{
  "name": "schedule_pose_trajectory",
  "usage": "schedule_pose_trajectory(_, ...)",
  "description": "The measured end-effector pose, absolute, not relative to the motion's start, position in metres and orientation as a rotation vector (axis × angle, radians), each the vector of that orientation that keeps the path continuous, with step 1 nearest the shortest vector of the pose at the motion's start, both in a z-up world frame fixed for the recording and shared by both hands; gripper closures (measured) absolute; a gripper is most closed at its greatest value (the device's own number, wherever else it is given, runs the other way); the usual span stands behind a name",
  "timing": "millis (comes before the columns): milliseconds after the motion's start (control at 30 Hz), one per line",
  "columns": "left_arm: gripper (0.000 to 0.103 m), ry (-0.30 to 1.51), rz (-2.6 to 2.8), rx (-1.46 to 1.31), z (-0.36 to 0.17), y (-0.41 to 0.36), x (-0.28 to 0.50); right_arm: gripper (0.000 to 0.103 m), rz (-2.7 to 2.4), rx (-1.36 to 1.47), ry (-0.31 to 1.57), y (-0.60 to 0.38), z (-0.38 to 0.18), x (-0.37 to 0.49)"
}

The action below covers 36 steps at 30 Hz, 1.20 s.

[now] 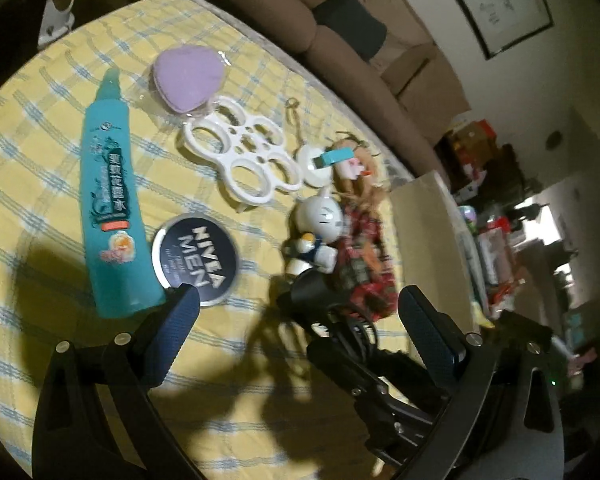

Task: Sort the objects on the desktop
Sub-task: 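Close the right gripper on the black claw hair clip, then pass the claw clip from the right gripper into the left gripper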

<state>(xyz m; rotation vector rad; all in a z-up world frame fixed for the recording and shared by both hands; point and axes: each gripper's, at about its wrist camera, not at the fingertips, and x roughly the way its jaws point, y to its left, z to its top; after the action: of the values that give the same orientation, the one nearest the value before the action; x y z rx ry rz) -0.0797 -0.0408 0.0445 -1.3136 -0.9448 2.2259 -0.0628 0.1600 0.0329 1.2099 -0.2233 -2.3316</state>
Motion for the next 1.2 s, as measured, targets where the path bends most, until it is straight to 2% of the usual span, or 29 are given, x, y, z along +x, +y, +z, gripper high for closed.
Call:
schedule_pose_trajectory(167,0.004,-1.175,2.03,-1.228,0.038,-0.045,-0.081,0.068,-2.327,1.141,-0.316,0.168,0.05,-0.055)
schedule_pose_trajectory(333,0.005,-1.533,1.617,-1.246,0.005,-0.043,-0.086,0.068,-2.324,1.063,-0.344,0.165,0.067,-0.048)
schedule_pose_trajectory(367,0.006,-1.549,1.59,-1.231,0.002,-0.042,-0.087,0.068,-2.327,1.046,-0.339,0.163,0.07,-0.046)
schedule_pose_trajectory(433,0.011,-1.466,1.686,-1.259,0.009,-0.04,-0.09,0.068,-2.33,1.016,-0.335,0.16,0.074,-0.044)
schedule_pose_trajectory(500,0.041,-1.453,1.677,-1.221,0.015,-0.038,-0.092,0.068,-2.327,1.004,-0.32,0.155,0.075,-0.042)
schedule_pose_trajectory(533,0.066,-1.454,1.672,-1.203,0.019,-0.038,-0.093,0.068,-2.327,1.004,-0.312,0.154,0.075,-0.043)
schedule_pose_trajectory(567,0.074,-1.434,1.709,-1.207,0.022,-0.039,-0.093,0.071,-2.329,0.999,-0.305,0.153,0.076,-0.041)
schedule_pose_trajectory(800,0.074,-1.437,1.696,-1.177,0.02,-0.037,-0.103,0.072,-2.344,0.974,-0.226,0.149,0.081,-0.037)
schedule_pose_trajectory(900,0.082,-1.438,1.7,-1.149,0.023,-0.037,-0.103,0.068,-2.333,0.977,-0.227,0.15,0.084,-0.036)
schedule_pose_trajectory(967,0.084,-1.437,1.719,-1.126,0.028,-0.042,-0.103,0.041,-2.356,0.962,-0.211,0.154,0.089,-0.033)
schedule_pose_trajectory(1000,0.084,-1.446,1.72,-1.112,0.029,-0.046,-0.1,0.035,-2.364,0.948,-0.202,0.157,0.091,-0.031)
schedule_pose_trajectory(1033,0.084,-1.461,1.724,-1.091,0.032,-0.052,-0.1,0.031,-2.376,0.931,-0.187,0.161,0.094,-0.027)
schedule_pose_trajectory(1200,0.084,-1.454,1.84,-1.024,0.054,-0.082,-0.097,0.031,-2.435,0.922,-0.078,0.169,0.097,-0.028)
